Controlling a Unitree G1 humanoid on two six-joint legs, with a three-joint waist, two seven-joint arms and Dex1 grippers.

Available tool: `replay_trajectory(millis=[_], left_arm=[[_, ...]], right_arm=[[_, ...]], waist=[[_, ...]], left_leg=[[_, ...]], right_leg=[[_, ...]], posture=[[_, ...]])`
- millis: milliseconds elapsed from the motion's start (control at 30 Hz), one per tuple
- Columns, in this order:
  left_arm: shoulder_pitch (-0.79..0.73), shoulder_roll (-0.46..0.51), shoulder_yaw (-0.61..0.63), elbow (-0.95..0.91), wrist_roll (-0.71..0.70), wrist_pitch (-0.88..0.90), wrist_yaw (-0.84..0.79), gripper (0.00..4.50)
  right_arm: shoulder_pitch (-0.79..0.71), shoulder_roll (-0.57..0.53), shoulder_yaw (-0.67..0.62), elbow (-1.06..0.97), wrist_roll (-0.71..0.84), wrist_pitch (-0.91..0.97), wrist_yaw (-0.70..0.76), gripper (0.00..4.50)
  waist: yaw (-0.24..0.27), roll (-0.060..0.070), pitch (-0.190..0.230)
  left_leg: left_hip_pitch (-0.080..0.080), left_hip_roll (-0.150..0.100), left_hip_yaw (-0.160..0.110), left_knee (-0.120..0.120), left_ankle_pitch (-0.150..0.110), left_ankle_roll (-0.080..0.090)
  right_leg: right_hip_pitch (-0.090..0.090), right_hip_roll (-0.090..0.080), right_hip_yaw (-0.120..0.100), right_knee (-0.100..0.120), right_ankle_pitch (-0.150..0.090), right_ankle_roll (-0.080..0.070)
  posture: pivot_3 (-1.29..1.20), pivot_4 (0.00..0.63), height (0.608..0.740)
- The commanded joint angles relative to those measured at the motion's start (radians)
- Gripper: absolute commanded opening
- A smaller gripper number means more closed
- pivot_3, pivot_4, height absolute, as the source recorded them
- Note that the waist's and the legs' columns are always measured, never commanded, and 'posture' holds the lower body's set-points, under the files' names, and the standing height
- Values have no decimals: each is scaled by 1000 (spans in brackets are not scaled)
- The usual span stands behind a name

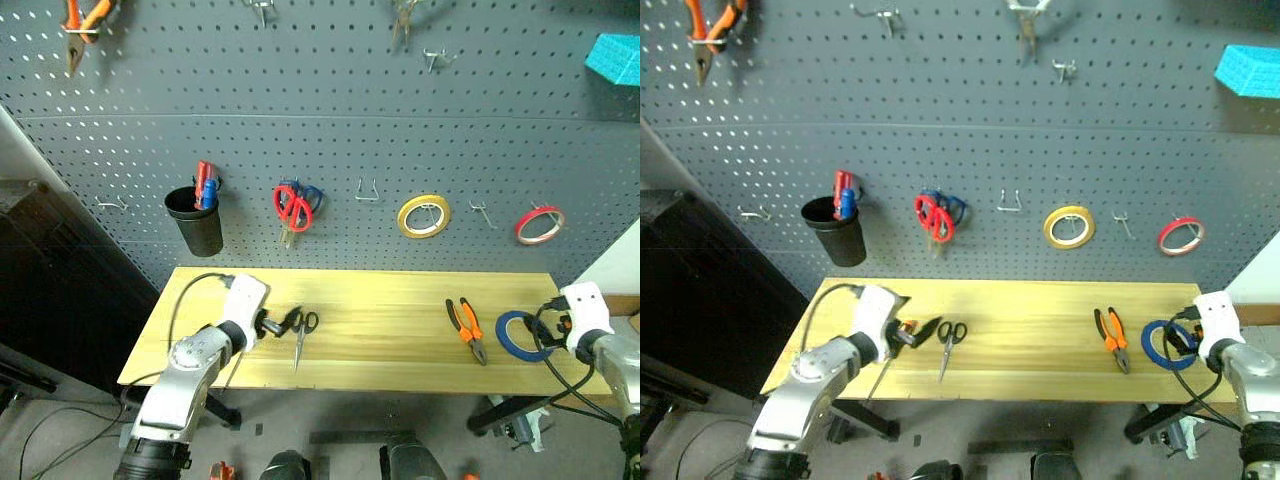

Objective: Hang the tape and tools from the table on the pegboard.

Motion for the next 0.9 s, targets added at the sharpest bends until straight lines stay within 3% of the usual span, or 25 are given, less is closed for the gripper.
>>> replay_trajectory(millis=[33, 233, 400, 600, 900], left_arm=[[-68, 25, -53, -76, -55, 44, -103, 4461], [-185, 67, -174, -88, -90, 70, -287, 4461], [-276, 71, -261, -35, -23, 5, -353, 4461], [-333, 27, -290, 19, 7, -36, -355, 4461], [-325, 41, -281, 16, 17, -51, -370, 4461]], right_arm=[[-64, -15, 54, 21, -16, 63, 61, 4500], [-215, 39, 137, 226, -62, 63, 84, 4500], [-320, 70, 167, 447, -106, 9, 66, 4500], [-408, 93, 142, 644, -116, -30, 24, 4500], [-456, 99, 67, 741, -82, -8, -73, 4500]], waist=[[-2, 1, 6], [-2, -1, 24], [8, -1, 35], [8, -3, 36], [7, -3, 36]], left_leg=[[-2, 0, 0, 0, 0, 0], [-4, 1, 1, 0, -2, 3], [-5, 1, 1, 0, -2, 3], [-5, 1, 1, 0, -2, 3], [-5, 1, 2, 0, -2, 3]], right_leg=[[-2, 0, 0, 0, 1, 0], [-3, 1, 0, -1, 0, -1], [-3, 1, 0, -1, 0, 0], [-4, 1, 0, -1, 0, 0], [-4, 1, 1, -1, 1, -1]], posture=[[-219, 176, 740], [-166, 181, 740], [-147, 181, 740], [-148, 179, 740], [-136, 172, 740]])
